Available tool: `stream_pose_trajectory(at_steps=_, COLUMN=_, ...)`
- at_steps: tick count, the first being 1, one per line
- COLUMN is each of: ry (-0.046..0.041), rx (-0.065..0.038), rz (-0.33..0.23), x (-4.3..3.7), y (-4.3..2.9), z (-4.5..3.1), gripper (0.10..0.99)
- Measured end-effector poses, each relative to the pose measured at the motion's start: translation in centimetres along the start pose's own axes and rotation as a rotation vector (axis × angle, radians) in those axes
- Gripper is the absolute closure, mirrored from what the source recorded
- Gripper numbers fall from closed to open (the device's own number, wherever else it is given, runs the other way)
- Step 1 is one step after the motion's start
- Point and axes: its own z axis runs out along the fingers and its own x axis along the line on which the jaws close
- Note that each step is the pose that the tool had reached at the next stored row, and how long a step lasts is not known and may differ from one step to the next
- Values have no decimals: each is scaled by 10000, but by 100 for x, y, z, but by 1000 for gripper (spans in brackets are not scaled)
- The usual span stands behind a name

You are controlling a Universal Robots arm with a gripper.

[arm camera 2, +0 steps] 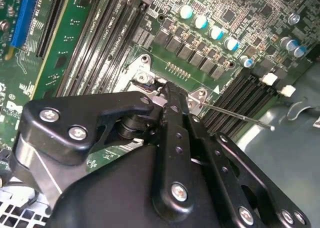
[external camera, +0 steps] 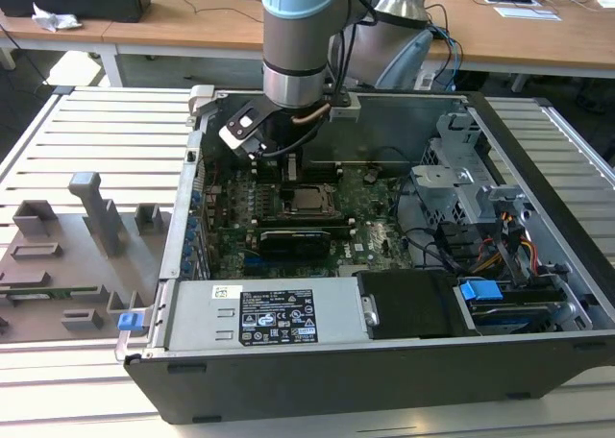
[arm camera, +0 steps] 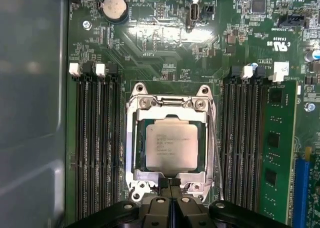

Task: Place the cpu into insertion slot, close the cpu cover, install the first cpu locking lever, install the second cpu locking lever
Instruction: 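Close the cpu cover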

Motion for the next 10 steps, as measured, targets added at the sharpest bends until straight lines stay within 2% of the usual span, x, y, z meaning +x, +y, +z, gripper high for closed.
stream_pose_trajectory(at_steps=7, ry=-3, rx=2, rz=-29, x=0, y=-3, z=37, gripper=980)
stream_pose_trajectory(at_steps=10, ry=-1, rx=0, rz=-45, x=-1, y=51, z=41, gripper=980)
